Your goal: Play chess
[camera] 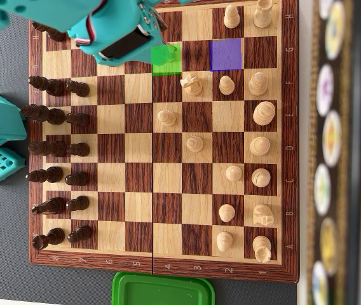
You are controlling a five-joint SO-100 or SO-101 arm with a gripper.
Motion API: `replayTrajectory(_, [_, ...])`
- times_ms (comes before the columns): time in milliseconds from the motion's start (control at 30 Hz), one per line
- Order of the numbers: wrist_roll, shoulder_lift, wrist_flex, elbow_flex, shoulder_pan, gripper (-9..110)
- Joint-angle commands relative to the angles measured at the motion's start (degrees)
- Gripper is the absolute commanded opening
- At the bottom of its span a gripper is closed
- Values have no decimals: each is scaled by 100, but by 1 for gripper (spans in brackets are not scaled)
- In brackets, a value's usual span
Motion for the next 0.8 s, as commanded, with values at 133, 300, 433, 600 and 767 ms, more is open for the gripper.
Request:
replayTrajectory(133, [-26,1222,-70,352,272,13])
replayTrajectory(300, [-26,2145,-70,923,580,13])
replayTrajectory(433, [-26,2813,-70,1301,861,13])
replayTrajectory(600, [-26,3612,-290,1784,1283,13])
replayTrajectory(767, [-26,4315,-932,2531,1714,13])
